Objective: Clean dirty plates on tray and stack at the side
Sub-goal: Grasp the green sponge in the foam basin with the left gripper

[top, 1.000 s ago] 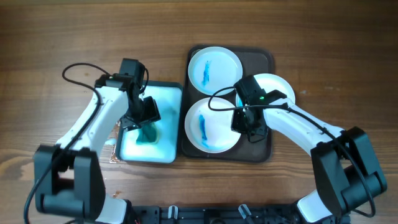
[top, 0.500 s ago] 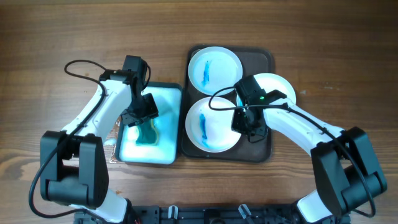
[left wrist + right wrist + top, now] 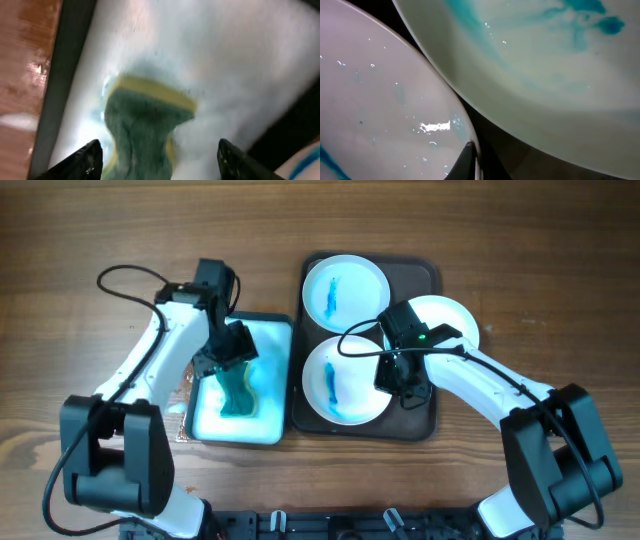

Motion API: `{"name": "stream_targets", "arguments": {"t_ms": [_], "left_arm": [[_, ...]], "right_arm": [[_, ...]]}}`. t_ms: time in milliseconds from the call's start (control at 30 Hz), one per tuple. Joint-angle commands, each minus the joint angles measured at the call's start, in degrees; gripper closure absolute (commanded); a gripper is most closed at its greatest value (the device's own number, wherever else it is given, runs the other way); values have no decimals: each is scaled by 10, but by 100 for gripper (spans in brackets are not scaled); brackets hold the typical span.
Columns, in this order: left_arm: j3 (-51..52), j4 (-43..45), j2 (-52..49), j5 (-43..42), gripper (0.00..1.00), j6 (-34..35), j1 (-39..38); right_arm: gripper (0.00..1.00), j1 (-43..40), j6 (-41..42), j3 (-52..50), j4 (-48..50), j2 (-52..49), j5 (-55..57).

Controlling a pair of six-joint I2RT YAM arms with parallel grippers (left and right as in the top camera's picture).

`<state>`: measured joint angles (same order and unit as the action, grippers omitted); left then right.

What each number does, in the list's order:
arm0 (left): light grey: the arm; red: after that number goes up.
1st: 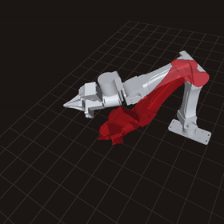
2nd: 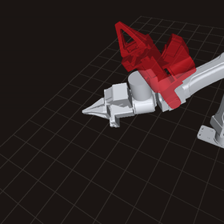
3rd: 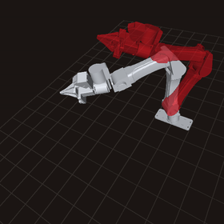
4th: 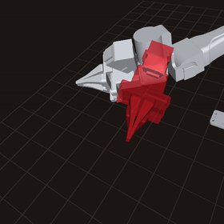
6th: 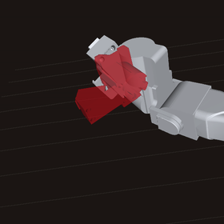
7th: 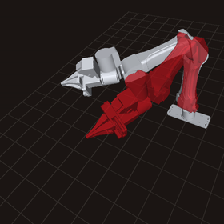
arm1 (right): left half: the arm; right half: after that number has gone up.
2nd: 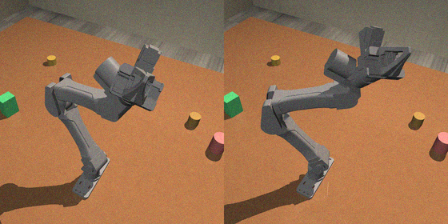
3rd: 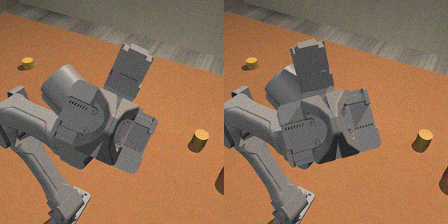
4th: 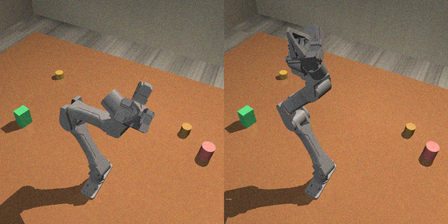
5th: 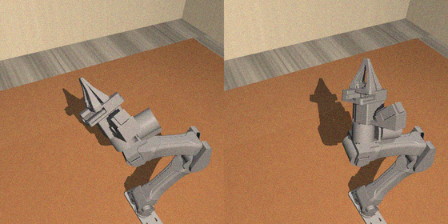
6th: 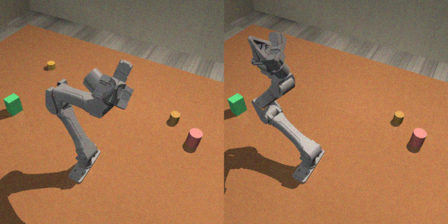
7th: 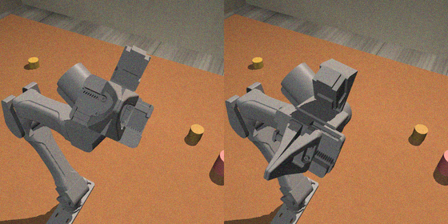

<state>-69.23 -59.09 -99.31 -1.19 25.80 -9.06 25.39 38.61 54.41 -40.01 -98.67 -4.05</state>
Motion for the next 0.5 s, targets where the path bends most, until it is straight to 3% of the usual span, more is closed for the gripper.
{"name": "stream_targets", "arguments": {"t_ms": [0, 67, 167, 267, 400, 433, 467], "left_arm": [[6, -47, 2, -14, 39, 2, -2], [40, -42, 2, -18, 45, 8, -9], [137, 35, 1, -20, 56, 55, -23], [199, 126, 1, -16, 96, 64, -31], [138, 98, 3, 24, 94, 36, -29], [105, 69, 4, 24, 88, 26, -30], [77, 46, 4, 23, 75, 15, -29]], "right_arm": [[96, -5, 36, -5, -8, -11, 28], [96, -5, 35, -5, -7, -11, 28], [96, -5, 34, -5, -7, -11, 28], [95, -5, 34, -5, -7, -11, 28], [95, -5, 34, -5, -8, -11, 28], [95, -5, 35, -5, -8, -11, 28], [95, -5, 35, -5, -8, -11, 29]]}}
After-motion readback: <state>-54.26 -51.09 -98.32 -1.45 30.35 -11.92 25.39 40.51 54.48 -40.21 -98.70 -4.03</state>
